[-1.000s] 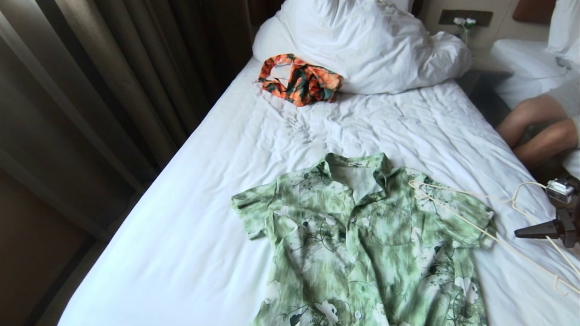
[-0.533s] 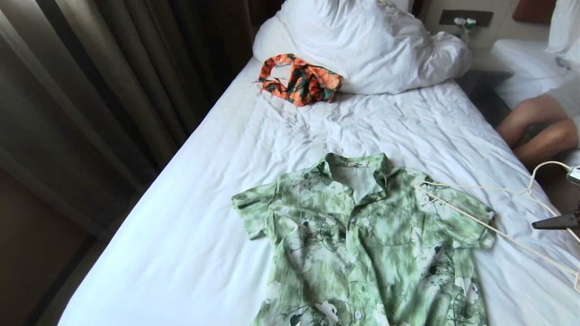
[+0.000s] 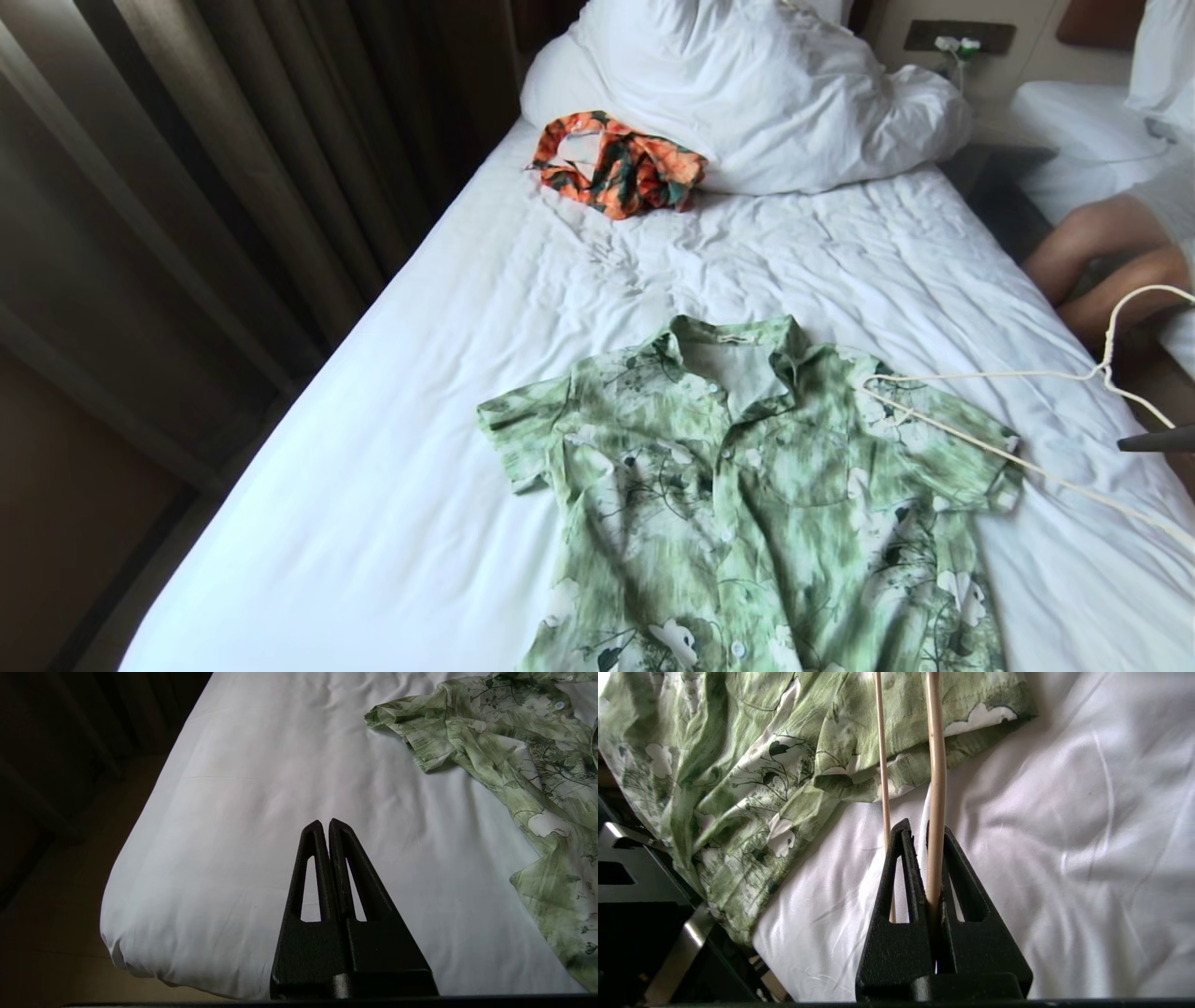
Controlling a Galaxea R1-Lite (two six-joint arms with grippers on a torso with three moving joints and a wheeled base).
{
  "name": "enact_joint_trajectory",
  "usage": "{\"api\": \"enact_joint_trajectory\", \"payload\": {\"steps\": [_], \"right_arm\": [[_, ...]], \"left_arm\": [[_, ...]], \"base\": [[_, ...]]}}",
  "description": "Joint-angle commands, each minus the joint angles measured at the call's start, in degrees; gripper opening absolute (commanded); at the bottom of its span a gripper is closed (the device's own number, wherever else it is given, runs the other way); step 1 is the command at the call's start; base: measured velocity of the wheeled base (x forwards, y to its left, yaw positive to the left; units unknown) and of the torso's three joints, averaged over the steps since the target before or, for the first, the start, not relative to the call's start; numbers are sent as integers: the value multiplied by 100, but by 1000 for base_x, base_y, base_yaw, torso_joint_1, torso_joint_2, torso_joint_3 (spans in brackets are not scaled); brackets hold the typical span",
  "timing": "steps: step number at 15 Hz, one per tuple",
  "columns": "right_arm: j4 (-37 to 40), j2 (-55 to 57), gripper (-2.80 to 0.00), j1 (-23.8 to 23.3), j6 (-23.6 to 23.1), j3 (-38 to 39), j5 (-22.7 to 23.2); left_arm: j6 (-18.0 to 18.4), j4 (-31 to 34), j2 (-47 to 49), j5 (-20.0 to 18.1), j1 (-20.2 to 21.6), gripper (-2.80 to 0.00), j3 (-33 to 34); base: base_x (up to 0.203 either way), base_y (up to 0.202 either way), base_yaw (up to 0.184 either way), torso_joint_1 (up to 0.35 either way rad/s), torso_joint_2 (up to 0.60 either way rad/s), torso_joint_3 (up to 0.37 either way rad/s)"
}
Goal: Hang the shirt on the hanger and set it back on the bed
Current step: Lift the shirt and hanger
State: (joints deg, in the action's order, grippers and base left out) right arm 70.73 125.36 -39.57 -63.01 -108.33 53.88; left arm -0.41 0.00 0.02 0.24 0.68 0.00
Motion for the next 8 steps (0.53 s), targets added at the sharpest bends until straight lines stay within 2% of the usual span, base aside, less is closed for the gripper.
{"api": "enact_joint_trajectory", "payload": {"steps": [1, 3, 6, 8], "right_arm": [[51, -120, -280, -66, -324, -4, 48], [106, -227, -280, -127, -733, -22, 80], [108, -419, -280, -122, -1130, -23, 541], [108, -524, -280, -80, -1364, -117, 625]], "left_arm": [[-2, 0, -11, 2, 1, -280, 9], [-2, 0, -11, 2, -3, -280, 9], [-2, 0, -11, 2, 2, -280, 9], [-2, 0, -11, 2, -4, -280, 9]], "base": [[0, 0, 0, 0, 0, 0], [0, 0, 0, 0, 0, 0], [0, 0, 0, 0, 0, 0], [0, 0, 0, 0, 0, 0]]}}
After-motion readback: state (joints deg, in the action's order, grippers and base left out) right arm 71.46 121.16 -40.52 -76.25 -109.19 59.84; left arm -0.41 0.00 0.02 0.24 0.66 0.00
